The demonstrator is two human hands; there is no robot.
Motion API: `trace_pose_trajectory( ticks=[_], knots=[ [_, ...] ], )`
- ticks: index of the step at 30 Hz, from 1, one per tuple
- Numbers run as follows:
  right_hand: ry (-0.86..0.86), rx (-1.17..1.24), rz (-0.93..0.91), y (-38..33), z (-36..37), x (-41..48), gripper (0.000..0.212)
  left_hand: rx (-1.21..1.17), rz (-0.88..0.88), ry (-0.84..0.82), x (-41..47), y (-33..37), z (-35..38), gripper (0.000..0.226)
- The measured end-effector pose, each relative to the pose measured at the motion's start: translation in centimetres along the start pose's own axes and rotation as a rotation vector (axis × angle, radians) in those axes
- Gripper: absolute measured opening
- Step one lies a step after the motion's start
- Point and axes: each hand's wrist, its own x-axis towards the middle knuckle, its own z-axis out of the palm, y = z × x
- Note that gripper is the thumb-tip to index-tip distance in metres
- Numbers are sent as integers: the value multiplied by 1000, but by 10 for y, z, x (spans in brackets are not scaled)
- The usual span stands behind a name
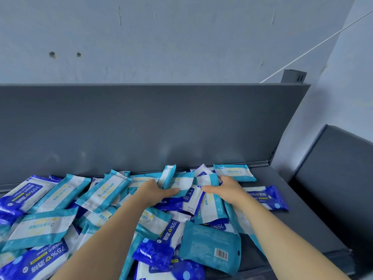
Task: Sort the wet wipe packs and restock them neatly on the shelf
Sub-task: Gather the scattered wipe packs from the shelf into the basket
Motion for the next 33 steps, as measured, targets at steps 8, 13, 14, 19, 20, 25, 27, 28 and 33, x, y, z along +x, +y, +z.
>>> trace_pose_trajectory(
  ticks=[8, 13, 14, 19, 20, 25, 27, 28, 33],
  knots=[
    [51, 157, -173, -8, 2, -7, 38, -279, 46, -44, -6, 16, 13, 113],
    [220, 141, -206, -13, 0, -8, 35, -451, -11, -71, -8, 23, 21, 96],
    [243, 133, -209, -14, 0, -9, 34, -448, 3, -26, -9, 23, 22, 78],
    [317, 164, -257, -26, -1, -15, 30, -653, 51, 24, -12, 20, 19, 82],
    [329, 188, -269, -30, -2, -16, 30, -703, 63, 37, -12, 20, 19, 85],
    [329, 355, -267, -55, -8, -24, 30, -908, 135, 38, -18, 32, 2, 71],
    [328, 436, -254, -61, -9, -30, 33, -917, 182, 42, -20, 35, -7, 67],
    [336, 479, -250, -63, -9, -35, 34, -929, 204, 23, -22, 36, -10, 63],
    [438, 591, -223, -70, -8, -67, 32, -1092, 264, -259, -34, 37, -24, 55]
  ],
)
